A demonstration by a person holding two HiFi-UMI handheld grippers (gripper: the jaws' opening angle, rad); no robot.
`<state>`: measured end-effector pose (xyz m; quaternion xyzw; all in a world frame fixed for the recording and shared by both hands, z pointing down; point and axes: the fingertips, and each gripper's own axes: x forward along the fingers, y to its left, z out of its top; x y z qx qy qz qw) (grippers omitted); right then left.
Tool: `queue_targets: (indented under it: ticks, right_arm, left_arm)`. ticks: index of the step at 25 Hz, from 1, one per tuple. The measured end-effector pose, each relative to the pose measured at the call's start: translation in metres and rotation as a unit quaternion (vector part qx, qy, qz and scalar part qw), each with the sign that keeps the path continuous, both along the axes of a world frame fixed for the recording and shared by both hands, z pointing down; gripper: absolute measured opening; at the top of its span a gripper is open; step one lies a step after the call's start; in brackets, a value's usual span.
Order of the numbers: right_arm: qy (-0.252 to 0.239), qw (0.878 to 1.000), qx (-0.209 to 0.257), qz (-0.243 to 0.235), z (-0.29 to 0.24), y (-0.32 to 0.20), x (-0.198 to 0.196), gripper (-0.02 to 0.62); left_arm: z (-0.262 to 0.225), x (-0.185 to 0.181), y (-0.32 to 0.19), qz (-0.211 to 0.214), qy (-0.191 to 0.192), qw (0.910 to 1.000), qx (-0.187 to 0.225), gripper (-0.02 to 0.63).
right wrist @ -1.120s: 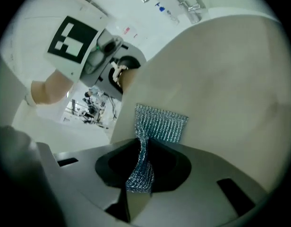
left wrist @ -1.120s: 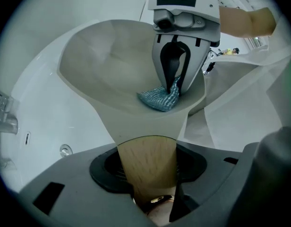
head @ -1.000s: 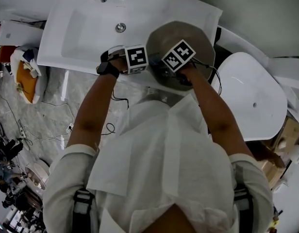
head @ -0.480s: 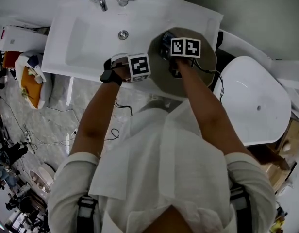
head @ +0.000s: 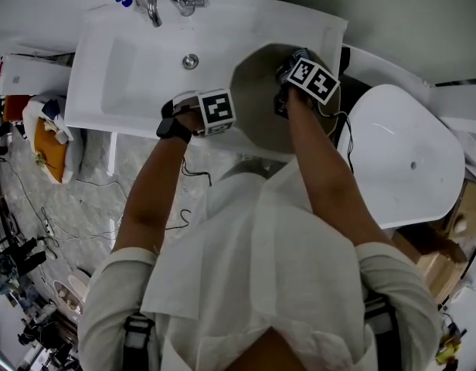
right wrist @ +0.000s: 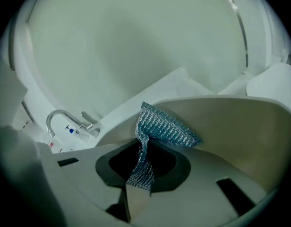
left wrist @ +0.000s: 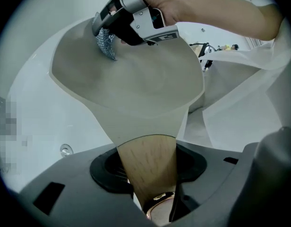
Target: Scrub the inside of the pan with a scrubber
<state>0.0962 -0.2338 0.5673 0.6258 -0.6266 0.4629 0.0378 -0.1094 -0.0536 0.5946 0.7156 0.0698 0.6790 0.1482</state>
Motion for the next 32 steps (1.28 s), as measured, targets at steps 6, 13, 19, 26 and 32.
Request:
queue_targets:
  ticks: [6, 13, 19, 26, 32]
  right_arm:
    - [0.033, 0.995, 0.015, 0.093, -0.007, 0.022, 0.039, 0.052]
    - [0.002, 0.998, 0.051, -0.021, -0.004, -0.008, 0.002, 0.052]
    - [-0.056, 0.969, 0.023, -0.241, 0.000, -0.002, -0.088, 0.052]
    - [-0.056, 0.881, -0.019, -0.470, 0.008, 0.079, -0.157, 0.052]
    - [-0.034, 0.770, -0.120, -0.626, 0.021, 0.163, -0.148, 0.052]
  left_arm:
    - [-0.001, 0.000, 0.001, 0.001, -0.002, 1.0000, 0.002, 0.227]
    - [-0.001, 0.001, -0.003, 0.009, -0.006, 0.9999, 0.001, 0.227]
    - [-0.001, 0.001, -0.003, 0.011, -0.008, 0.9999, 0.004, 0.229]
    - [0.000, 0.001, -0.003, 0.003, -0.013, 0.9999, 0.010, 0.229]
    - [0.002, -0.001, -0.003, -0.016, -0.013, 0.9998, 0.006, 0.227]
